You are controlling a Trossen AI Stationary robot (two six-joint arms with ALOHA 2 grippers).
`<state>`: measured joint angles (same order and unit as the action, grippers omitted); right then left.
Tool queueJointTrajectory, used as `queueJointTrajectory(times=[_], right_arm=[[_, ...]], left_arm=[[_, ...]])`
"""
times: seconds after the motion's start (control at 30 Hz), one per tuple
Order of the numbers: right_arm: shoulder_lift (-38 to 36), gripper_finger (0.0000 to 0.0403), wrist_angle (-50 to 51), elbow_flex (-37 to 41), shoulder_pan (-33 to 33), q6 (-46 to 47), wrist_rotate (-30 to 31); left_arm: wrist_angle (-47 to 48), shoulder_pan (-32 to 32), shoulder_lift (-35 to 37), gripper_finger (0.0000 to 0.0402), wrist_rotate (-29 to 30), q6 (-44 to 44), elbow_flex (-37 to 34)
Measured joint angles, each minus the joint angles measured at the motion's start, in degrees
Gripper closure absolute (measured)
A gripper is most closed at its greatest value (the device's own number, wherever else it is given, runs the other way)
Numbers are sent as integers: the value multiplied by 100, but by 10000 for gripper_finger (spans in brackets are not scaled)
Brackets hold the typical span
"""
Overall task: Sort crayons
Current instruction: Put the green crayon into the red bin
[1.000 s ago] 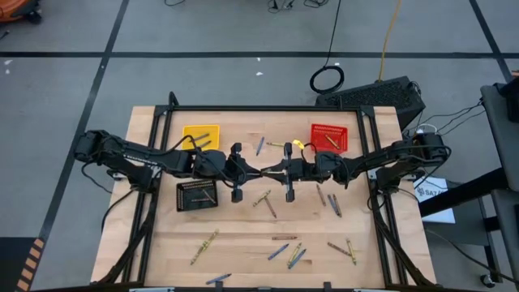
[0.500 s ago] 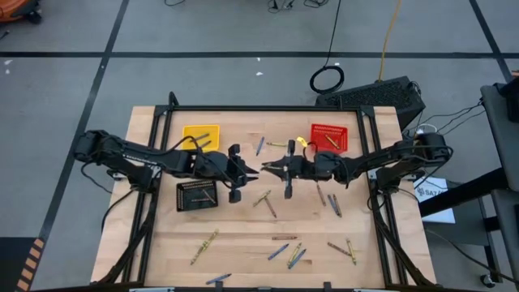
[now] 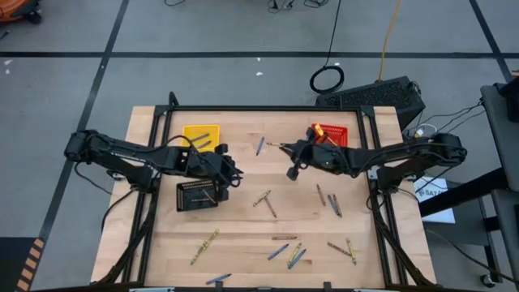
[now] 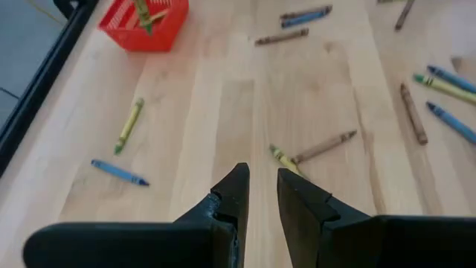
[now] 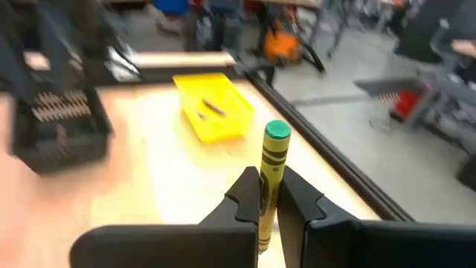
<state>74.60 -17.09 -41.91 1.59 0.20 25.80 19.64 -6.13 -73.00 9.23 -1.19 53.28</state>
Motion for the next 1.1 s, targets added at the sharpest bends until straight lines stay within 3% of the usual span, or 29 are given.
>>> queueJointTrajectory(times=[0.43,1.1], right_arm=[[-259,401,2020,0,1021,408,1],[-261,401,4278,0,2403,875,-31]], left_arm=[[746,0,95,329,4,-24,0],[747,0,95,329,4,-149,0]])
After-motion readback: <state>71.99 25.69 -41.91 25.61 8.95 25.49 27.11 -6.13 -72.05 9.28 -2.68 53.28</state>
